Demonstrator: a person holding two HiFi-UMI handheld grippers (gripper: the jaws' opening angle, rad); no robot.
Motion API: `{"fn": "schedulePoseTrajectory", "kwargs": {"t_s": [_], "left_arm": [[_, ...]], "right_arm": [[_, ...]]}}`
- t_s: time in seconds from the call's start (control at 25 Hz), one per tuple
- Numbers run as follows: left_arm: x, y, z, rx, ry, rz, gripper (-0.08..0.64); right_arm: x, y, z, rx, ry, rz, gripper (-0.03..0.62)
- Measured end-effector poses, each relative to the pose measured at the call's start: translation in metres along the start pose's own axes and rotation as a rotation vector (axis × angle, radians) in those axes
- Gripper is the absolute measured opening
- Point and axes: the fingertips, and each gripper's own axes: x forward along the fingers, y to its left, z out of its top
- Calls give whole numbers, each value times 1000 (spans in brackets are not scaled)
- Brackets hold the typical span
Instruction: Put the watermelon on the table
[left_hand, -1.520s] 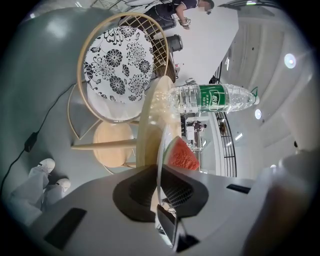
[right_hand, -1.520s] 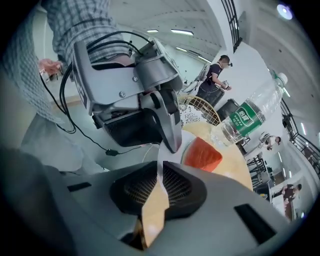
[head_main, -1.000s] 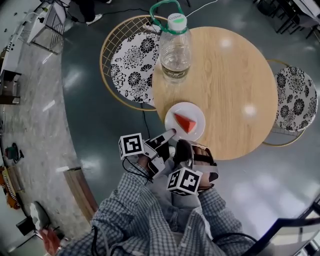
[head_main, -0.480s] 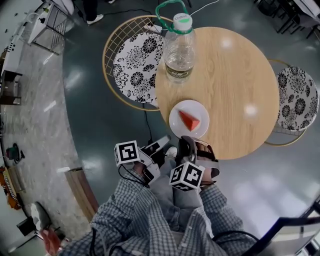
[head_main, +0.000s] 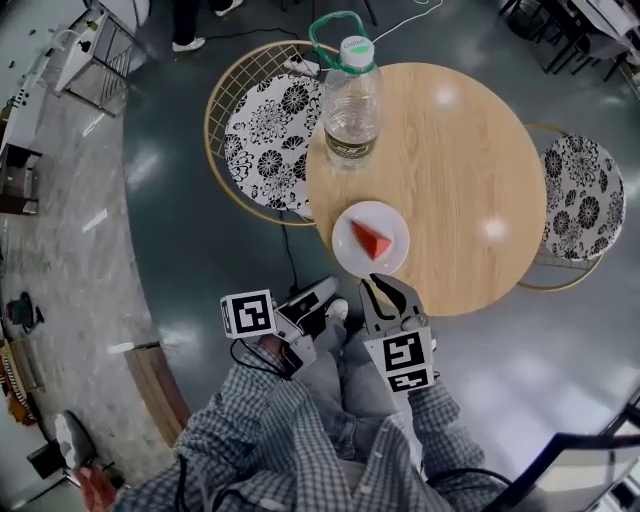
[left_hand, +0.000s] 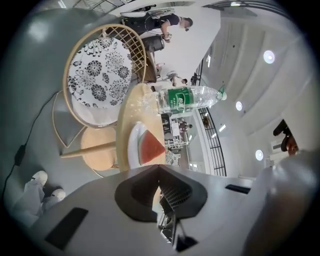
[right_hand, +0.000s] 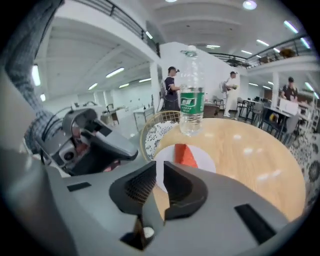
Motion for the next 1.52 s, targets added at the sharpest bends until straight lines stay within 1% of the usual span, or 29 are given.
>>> {"fn": "schedulePoseTrajectory", "kwargs": {"t_s": [0.08, 0.2, 0.32, 0.44, 0.56, 0.64, 0.76, 0.92, 1.16, 1.52], "left_arm": [[2, -7, -3, 77, 25, 14, 8], [6, -20, -7, 156, 41, 38, 8], [10, -37, -13, 216, 50, 36, 8], [14, -55, -13, 212, 36, -3, 8], [17, -69, -11, 216, 23, -31, 8], [18, -80, -11, 244, 24, -45, 8], [17, -97, -10, 310, 32, -66, 8], [18, -118, -13, 380, 45, -90, 8], [25, -162, -13, 541, 76, -135, 8], [30, -203, -10, 733, 67, -176, 8]], "right_arm": [[-15, -9, 7, 113, -55, -9, 15], [-33, -22, 9, 231, -99, -26, 8], [-50, -36, 6, 285, -123, -54, 8], [-66, -45, 14, 322, -157, -72, 8], [-79, -50, 23, 309, -189, -94, 8], [-87, -52, 30, 301, -207, -105, 8], [-99, -54, 40, 307, -232, -117, 8], [-113, -58, 48, 305, -264, -132, 8], [-122, -69, 70, 310, -319, -145, 8], [-139, -75, 110, 299, -428, -137, 8]]}}
